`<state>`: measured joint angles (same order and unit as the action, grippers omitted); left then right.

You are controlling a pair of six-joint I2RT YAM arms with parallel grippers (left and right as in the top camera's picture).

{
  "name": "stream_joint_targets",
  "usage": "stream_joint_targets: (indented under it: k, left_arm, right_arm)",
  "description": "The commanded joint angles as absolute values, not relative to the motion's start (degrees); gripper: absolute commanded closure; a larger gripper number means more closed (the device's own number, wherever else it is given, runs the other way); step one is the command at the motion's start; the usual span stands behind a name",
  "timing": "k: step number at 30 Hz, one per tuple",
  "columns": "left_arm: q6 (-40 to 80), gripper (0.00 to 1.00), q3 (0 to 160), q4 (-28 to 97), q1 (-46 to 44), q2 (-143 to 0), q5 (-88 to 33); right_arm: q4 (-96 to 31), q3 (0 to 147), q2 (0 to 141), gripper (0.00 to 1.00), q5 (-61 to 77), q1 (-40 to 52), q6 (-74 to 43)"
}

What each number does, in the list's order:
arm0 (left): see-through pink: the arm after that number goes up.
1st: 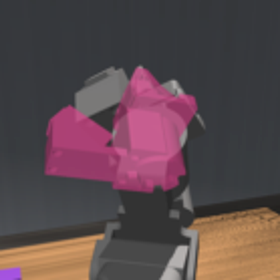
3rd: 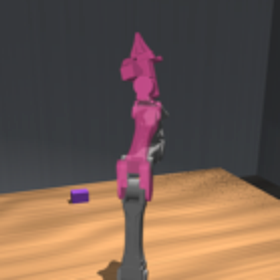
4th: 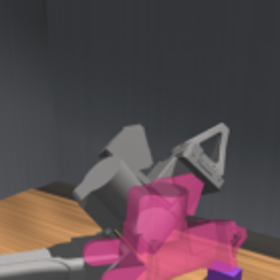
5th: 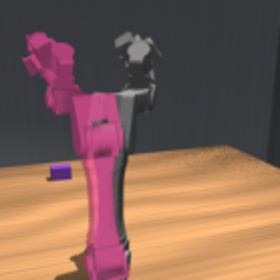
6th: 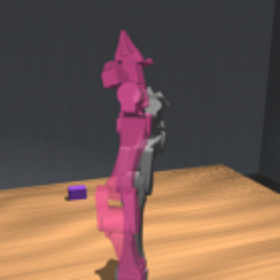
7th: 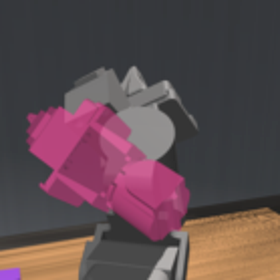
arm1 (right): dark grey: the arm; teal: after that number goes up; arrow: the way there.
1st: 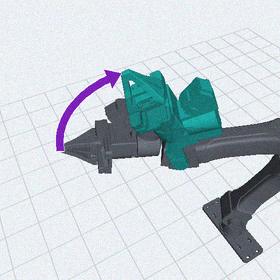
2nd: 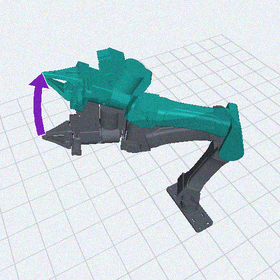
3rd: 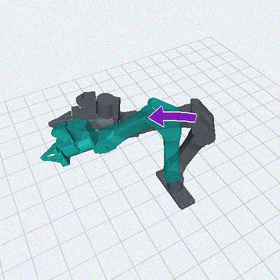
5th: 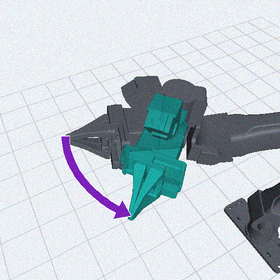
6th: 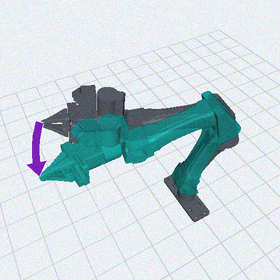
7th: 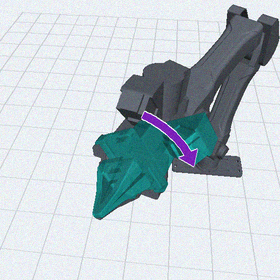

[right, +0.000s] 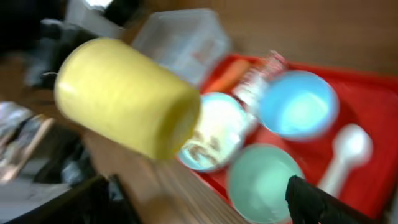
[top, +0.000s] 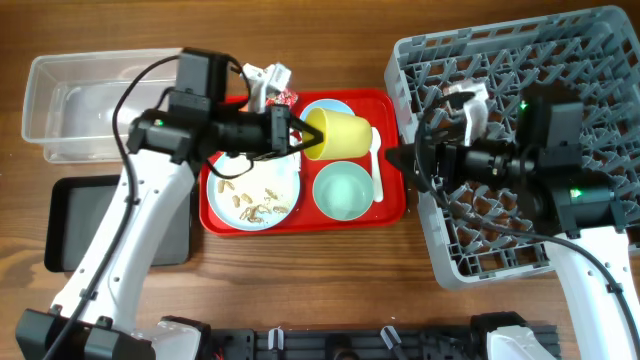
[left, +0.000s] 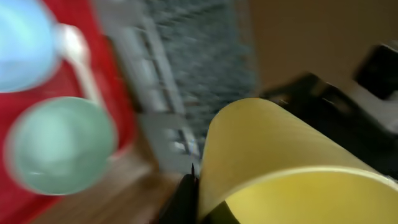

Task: Sort waste into correct bins and load items into the dishwasher rack
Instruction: 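Grasp the yellow cup with the left gripper and hand it to the right gripper, then carry the yellow cup with the right gripper and place it in the rack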

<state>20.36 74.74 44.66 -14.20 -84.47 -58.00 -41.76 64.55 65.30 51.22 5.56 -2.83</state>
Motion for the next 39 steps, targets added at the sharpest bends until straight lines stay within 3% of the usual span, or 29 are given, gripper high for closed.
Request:
stream_joint_targets:
  k: [1, 6, 13, 17, 18, 19, 20, 21, 22, 23, 34, 39]
  left_arm:
    - [18.17, 0.96, 75.22, 44.53, -13.76, -84.47, -76.34]
    - [18.20, 0.96, 75.22, 44.56, -13.78, -84.47, -79.92]
    - [18.20, 0.96, 75.22, 44.53, -14.15, -84.47, -81.60]
    - [18.20, 0.96, 75.22, 44.38, -14.13, -84.47, -81.56]
    - [18.20, 0.94, 75.22, 44.10, -14.13, -84.47, -81.54]
    - [18.20, 0.84, 75.22, 43.86, -14.13, -84.47, -81.49]
    - [18.20, 0.63, 75.22, 43.62, -14.13, -84.47, -81.30]
    - [18.22, 0.38, 75.22, 43.35, -14.09, -84.47, -80.95]
    - [18.26, 0.07, 75.22, 42.96, -13.96, -84.47, -80.90]
    - [18.41, 0.00, 75.22, 42.50, -13.96, -84.47, -80.90]
    - [20.14, 0.00, 75.22, 43.44, -13.98, -84.47, -58.83]
    - [20.12, 0.00, 75.22, 44.88, -13.98, -84.47, -55.61]
  right_arm:
    - [-36.49, 65.73, 65.06, 0.08, 69.97, 6.09, 0.56]
    - [-32.51, 65.73, 65.06, 0.07, 70.72, 8.97, -0.43]
    - [-27.11, 65.73, 66.48, 0.12, 64.01, 14.11, -5.10]
    - [-22.50, 65.73, 67.18, 0.29, 69.14, 15.29, -6.17]
    - [-21.98, 65.73, 67.13, 0.39, 69.47, 15.42, -6.20]
    - [-21.89, 65.73, 66.98, 0.41, 69.36, 15.40, -6.15]
    - [-22.02, 65.73, 66.85, 0.43, 68.47, 15.18, -6.17]
    - [-22.35, 65.73, 66.54, 0.44, 67.33, 14.87, -6.17]
    - [-23.31, 65.73, 66.15, 0.45, 64.88, 14.24, -6.17]
    - [-24.64, 65.73, 65.58, 0.46, 62.24, 13.65, -6.17]
    - [-48.40, 65.73, 60.84, 0.46, 30.00, 0.27, -12.23]
    - [-55.70, 65.73, 62.17, 0.46, 10.90, -3.81, -15.99]
